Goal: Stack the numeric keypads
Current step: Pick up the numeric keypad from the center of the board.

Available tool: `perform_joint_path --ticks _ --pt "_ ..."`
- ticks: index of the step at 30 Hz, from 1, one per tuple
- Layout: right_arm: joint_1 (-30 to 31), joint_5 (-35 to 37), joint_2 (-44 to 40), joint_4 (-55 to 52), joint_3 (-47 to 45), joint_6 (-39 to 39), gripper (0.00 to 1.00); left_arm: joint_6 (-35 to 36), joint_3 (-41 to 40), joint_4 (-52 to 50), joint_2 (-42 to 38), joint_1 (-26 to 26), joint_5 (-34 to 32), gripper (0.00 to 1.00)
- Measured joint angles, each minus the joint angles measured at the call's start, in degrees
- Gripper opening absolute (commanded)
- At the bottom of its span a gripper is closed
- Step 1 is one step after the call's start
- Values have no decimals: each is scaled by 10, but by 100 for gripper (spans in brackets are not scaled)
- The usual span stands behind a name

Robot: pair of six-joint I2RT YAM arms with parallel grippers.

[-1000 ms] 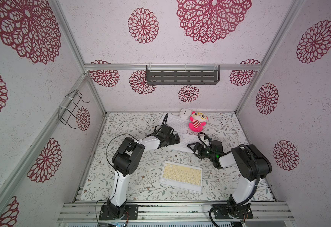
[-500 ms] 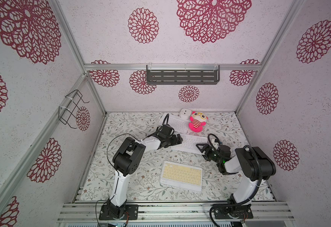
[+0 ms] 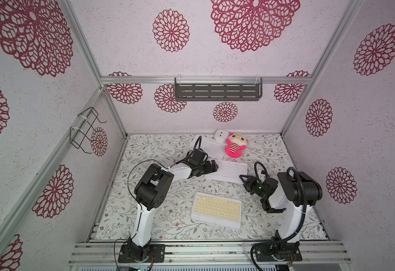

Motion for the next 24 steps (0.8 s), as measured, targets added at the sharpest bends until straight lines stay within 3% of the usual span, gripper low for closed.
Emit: perform_joint_path --ticks 13,19,24 --pt "0 -7 -10 29 -7 26 11 -5 -34 10 -24 5 18 98" --pt "0 -16 -60 16 -5 29 10 -19 -98 12 -74 27 52 97" --pt "0 -19 -142 -68 -2 15 8 -26 -154 0 -126 58 70 97"
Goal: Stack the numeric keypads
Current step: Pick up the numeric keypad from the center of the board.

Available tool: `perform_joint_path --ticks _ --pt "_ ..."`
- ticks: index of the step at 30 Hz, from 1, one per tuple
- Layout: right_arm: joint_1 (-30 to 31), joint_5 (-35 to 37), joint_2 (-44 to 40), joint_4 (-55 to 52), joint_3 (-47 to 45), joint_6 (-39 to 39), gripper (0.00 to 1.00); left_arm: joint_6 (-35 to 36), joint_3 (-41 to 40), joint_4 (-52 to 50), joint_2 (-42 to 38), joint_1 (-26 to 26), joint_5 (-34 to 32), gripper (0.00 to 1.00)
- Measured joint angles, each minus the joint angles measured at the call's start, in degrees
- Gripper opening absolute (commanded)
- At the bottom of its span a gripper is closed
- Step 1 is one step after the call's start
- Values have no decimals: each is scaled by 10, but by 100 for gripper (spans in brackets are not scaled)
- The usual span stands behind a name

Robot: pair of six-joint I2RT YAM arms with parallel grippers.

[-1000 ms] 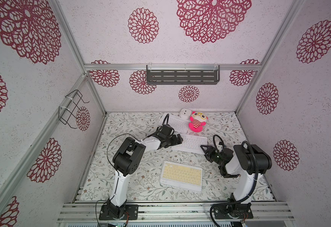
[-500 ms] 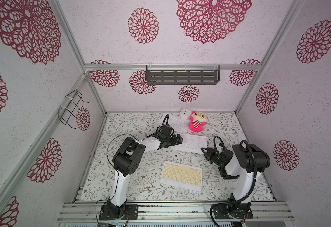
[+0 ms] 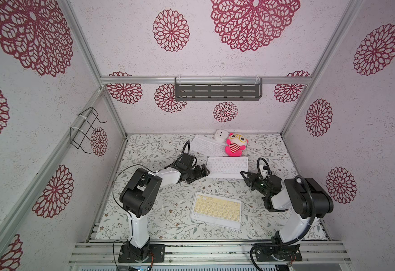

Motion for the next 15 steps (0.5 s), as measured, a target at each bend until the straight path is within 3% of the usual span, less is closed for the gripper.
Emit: perform_joint_path --ticks 8,15 --pt "7 -4 -159 -171 38 -56 8 -9 -18 29 -25 26 58 98" --pt "16 -11 -214 -242 44 -67 8 -52 10 149 -4 26 145 99"
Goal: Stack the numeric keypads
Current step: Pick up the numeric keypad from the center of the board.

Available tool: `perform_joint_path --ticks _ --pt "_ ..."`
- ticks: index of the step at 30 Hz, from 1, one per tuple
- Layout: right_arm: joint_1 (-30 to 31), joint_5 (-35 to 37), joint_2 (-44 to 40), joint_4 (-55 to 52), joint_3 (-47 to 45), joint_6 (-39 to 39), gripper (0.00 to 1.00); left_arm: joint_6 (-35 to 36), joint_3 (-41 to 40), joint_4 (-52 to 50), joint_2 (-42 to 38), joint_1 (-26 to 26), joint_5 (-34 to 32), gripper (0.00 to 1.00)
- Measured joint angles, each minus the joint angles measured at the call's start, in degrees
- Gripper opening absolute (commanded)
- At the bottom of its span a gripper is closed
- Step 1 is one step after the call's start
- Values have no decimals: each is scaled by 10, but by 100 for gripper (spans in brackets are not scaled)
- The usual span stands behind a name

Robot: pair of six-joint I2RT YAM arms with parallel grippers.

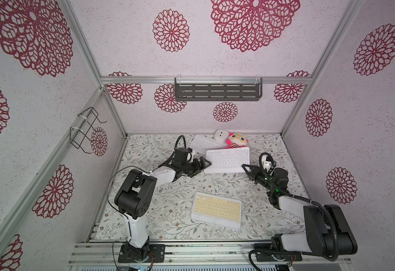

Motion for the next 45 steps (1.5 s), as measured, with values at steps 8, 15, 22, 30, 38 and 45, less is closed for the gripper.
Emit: perform_joint_path --ticks 8,15,22,30,38,45 --pt "12 7 -29 -19 0 5 8 -58 35 116 57 5 66 82" --pt "18 11 -45 -11 -7 21 9 -131 21 242 83 11 107 58" --pt "21 7 -54 5 -7 31 10 -235 -10 416 104 23 141 34" --pt "21 3 -54 6 -7 36 19 -283 -22 493 106 28 154 12" --pt "37 16 -61 -75 7 -8 78 -304 -36 521 103 26 158 0" --pt "41 63 -123 -207 44 -78 93 -332 -86 524 66 26 158 0"
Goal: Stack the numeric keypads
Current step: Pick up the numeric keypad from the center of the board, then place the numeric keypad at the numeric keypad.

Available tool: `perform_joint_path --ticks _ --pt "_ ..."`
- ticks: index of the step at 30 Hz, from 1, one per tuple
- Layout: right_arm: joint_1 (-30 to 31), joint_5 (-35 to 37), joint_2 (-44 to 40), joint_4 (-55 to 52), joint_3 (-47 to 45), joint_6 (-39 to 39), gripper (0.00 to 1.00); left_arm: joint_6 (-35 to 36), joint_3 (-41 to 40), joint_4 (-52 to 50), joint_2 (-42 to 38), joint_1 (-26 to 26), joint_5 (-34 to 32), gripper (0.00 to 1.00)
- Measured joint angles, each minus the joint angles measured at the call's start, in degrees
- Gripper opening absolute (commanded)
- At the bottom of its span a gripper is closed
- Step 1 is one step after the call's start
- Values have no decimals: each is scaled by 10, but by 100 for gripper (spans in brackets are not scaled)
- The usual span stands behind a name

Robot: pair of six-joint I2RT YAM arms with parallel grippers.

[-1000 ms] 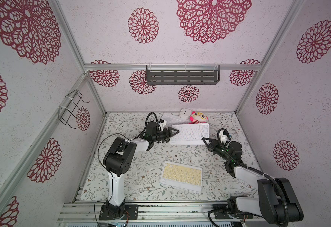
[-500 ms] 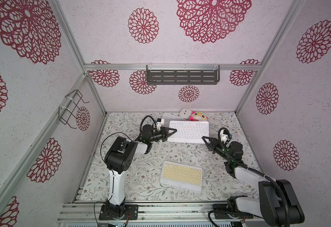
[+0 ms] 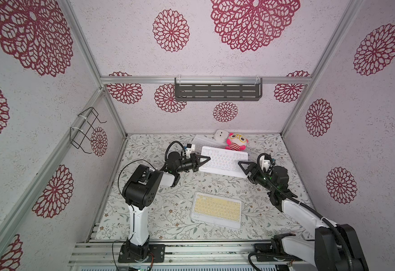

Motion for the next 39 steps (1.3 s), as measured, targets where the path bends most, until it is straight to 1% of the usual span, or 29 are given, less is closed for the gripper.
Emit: perform_joint_path --ticks 1,2,7,11,14,18,20,24,29,33,39 --pt "0 15 -10 -30 8 -15 96 -3 -12 0 -12 0 0 0" --pt "0 28 -19 -55 14 -27 96 -6 -23 -1 -24 0 0 0" --pt "0 108 -54 -203 47 -87 97 -13 -101 -4 -107 0 11 0" --pt "10 140 -69 -290 49 -111 97 -5 -166 -31 -167 -5 14 0" --pt "42 167 -71 -352 52 -123 97 22 -203 -91 -202 -29 9 0" --pt "89 185 -83 -419 50 -128 97 69 -233 -176 -244 -85 0 0" --pt "103 189 -102 -438 43 -127 97 84 -250 -199 -263 -102 -3 0" --pt "125 201 -136 -457 26 -122 97 100 -284 -219 -282 -110 -24 0" --pt "158 211 -142 -460 -10 -101 97 115 -305 -241 -286 -125 -68 0" --pt "179 220 -134 -450 -36 -75 97 115 -321 -221 -282 -143 -101 0" --pt "209 227 -110 -435 -39 -46 97 113 -353 -187 -277 -151 -135 0"
